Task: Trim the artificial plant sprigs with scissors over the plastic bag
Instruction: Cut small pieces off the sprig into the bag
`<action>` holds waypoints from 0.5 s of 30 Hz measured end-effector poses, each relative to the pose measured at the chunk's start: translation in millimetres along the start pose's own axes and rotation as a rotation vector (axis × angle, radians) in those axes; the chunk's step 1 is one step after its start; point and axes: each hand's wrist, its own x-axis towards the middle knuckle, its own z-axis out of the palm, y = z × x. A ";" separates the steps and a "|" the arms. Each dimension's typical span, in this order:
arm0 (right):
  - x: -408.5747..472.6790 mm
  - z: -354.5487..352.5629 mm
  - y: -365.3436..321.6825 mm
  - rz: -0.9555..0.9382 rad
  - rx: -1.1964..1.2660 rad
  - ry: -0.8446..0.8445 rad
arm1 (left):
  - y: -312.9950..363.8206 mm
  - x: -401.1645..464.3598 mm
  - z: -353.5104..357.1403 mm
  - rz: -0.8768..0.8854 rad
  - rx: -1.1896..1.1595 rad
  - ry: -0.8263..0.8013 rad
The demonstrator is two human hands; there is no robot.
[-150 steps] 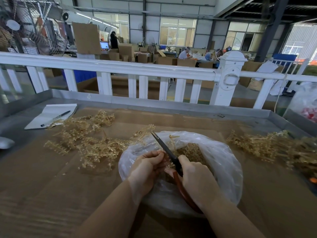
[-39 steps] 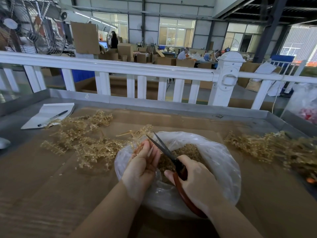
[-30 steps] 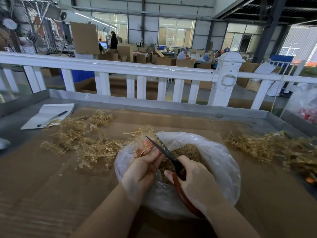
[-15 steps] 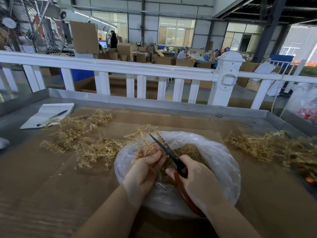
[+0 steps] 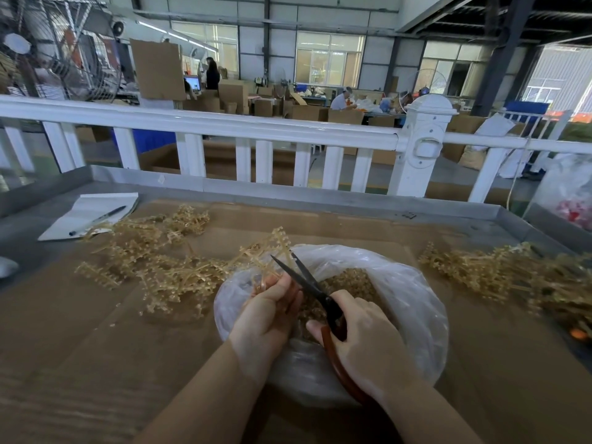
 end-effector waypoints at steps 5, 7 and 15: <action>0.0 3.8 0.2 -0.019 -0.025 0.015 | -0.5 -3.9 3.6 -0.028 -0.024 0.003; -0.5 5.6 0.8 -0.016 -0.040 0.023 | -1.0 -4.4 2.7 -0.031 -0.017 -0.001; 0.2 7.1 3.1 -0.007 -0.044 0.019 | -6.4 -0.9 -3.2 0.022 0.064 -0.003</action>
